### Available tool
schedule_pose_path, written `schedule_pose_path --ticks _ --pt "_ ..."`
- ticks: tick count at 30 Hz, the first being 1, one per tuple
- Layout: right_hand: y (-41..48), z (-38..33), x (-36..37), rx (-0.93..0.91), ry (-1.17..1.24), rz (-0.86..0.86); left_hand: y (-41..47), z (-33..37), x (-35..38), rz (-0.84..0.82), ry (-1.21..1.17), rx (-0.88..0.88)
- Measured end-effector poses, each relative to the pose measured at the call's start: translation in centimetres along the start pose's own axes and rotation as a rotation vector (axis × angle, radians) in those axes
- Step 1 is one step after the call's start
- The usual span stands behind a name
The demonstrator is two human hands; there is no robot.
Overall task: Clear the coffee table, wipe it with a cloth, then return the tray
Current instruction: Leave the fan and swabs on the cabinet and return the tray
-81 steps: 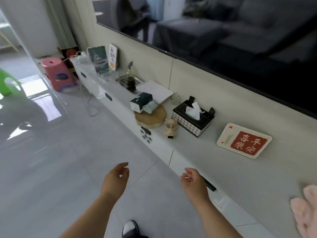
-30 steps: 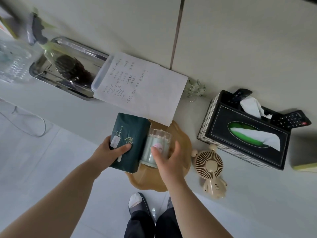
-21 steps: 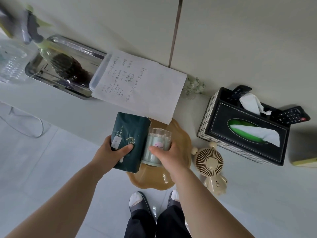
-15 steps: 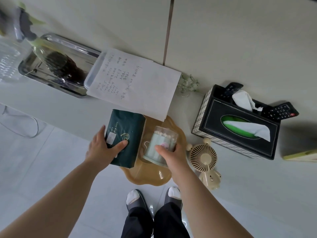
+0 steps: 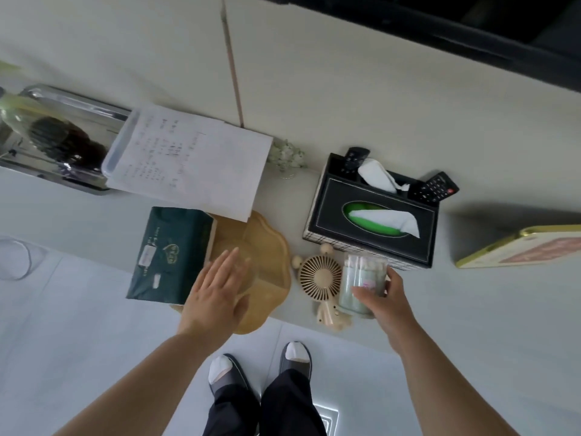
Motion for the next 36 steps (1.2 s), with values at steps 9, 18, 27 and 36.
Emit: schedule_pose_path --ticks 9,18,27,36 --pt "3.8 1.9 -3.3 -0.004 -0.316 0.075 0.2 -2.3 5.2 -0.232 -0.032 -0.296" --pt "4.8 2.0 -3.6 -0.039 -0.759 0.119 0.8 -2.7 0.3 -0.041 -0.048 -0.205" --pt "1.5 -1.6 -1.9 -0.253 -0.898 0.382 -0.3 -7.4 -6.8 0.350 -0.204 -0.326" --pt "-1.7 0.8 11.2 -0.250 -0.483 0.107 -1.0 -17.9 1.5 -0.126 -1.087 -0.873"
Point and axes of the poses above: each hand's wrist, its own y-axis towards the middle knuckle, its own x-axis out of the palm, z = x × y, the point moved 10 cm from there along y, towards the middle knuckle, and after that the axes turned 7 degrees about y, right-handed, at the moved point
